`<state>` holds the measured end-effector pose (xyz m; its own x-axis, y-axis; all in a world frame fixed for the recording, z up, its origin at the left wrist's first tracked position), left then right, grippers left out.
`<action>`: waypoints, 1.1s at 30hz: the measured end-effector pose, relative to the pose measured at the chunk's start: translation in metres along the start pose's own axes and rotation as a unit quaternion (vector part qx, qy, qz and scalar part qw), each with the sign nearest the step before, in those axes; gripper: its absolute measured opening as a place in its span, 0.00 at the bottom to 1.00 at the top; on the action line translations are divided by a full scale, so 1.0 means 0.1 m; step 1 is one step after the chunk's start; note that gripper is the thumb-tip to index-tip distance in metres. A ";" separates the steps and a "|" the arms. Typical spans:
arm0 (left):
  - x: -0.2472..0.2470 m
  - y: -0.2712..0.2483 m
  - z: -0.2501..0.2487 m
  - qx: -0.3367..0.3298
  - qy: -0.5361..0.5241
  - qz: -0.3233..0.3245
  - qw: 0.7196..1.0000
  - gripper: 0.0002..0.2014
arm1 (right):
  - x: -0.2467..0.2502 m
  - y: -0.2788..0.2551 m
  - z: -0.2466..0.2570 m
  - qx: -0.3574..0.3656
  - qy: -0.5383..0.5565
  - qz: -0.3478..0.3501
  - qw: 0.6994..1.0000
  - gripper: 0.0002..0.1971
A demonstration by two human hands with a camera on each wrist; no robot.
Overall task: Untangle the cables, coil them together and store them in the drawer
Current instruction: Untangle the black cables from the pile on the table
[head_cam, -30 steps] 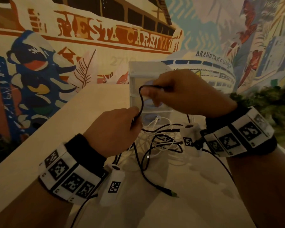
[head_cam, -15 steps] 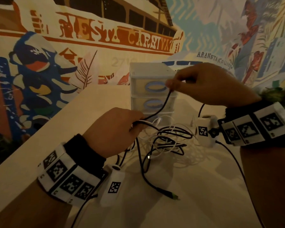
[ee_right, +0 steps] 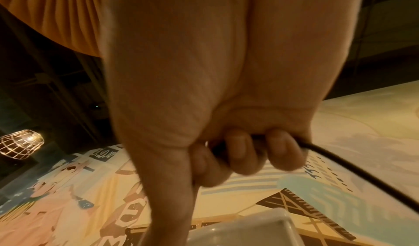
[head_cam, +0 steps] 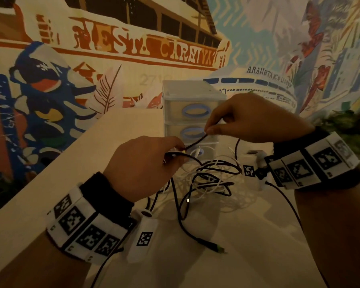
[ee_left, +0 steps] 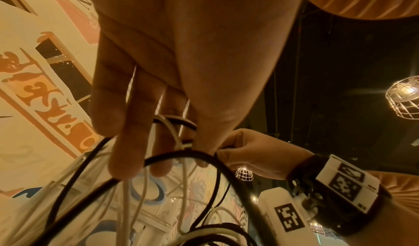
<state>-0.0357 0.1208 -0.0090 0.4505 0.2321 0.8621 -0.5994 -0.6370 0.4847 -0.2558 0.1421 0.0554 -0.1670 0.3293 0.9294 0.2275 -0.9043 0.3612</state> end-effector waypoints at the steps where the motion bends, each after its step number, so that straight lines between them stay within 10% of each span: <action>1: 0.01 -0.01 -0.02 -0.006 0.003 -0.006 1.000 0.17 | 0.03 0.00 -0.02 -0.005 -0.003 -0.036 0.999 0.08; 9: 0.06 -0.04 -0.06 0.006 -0.055 0.004 0.998 0.45 | 0.20 -0.05 0.18 0.033 0.043 -0.157 0.986 0.08; 16: 0.08 0.01 -0.04 -0.004 -0.064 -0.050 0.997 0.18 | 0.14 -0.02 0.42 0.129 0.107 -0.130 0.977 0.08; 26: 0.28 0.00 0.01 0.029 -0.125 -0.226 0.966 0.12 | 0.09 -0.04 -0.55 -0.045 0.049 -0.119 0.991 0.05; 33: 0.32 0.01 0.05 0.042 -0.132 -0.233 0.963 0.12 | 0.00 -0.22 -0.98 -0.192 0.114 -0.011 0.975 0.17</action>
<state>-0.0186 0.1235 0.0179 0.8165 0.3194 0.4810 -0.2407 -0.5690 0.7863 -0.3545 0.1352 0.0399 -0.3868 0.3194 0.8651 -0.1459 -0.9475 0.2846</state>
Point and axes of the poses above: each hand's wrist, its own y-axis towards the middle knuckle, its own x-axis out of the back of the hand, z = x × y, the point moved 3 cm from there along y, towards the middle knuckle, and after that the axes turned 1 degree about -y, right-handed, at the moved point
